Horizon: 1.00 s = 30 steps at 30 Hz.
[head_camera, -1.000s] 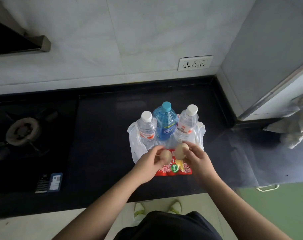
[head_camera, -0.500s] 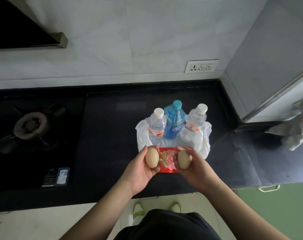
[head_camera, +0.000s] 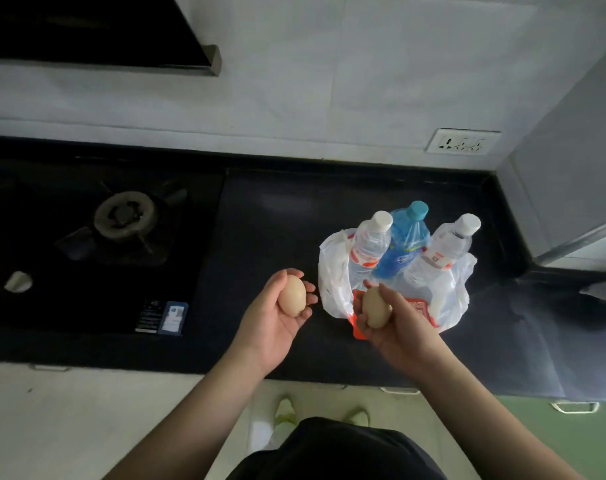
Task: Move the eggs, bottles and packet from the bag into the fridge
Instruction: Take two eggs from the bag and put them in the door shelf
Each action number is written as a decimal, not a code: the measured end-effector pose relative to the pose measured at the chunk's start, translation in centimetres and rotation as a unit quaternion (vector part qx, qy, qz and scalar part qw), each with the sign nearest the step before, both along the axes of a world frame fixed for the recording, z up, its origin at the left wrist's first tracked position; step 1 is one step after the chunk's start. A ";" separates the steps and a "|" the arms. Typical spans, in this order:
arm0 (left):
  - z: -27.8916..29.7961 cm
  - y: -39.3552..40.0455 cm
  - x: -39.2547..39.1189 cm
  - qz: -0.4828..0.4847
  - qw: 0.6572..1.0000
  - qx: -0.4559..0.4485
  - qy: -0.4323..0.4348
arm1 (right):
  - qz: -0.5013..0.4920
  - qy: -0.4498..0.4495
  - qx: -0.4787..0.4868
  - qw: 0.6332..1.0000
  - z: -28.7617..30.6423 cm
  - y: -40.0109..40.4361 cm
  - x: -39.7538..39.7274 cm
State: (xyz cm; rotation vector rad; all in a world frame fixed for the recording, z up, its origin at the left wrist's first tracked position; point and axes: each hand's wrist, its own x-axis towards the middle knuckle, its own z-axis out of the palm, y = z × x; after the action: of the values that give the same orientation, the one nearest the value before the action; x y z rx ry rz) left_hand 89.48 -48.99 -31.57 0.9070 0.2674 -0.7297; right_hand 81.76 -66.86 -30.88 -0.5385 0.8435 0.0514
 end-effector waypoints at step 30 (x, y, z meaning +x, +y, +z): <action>6.4 4.2 -13.2 0.284 0.957 0.035 -0.038 | 0.348 -0.146 0.069 0.924 3.5 5.1 -0.6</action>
State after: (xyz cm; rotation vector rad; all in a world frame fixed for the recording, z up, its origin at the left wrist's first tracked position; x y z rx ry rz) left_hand 76.29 -44.76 -25.14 0.8652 0.4633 -0.1521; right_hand 81.19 -61.80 -27.38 -0.6722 0.3216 0.6637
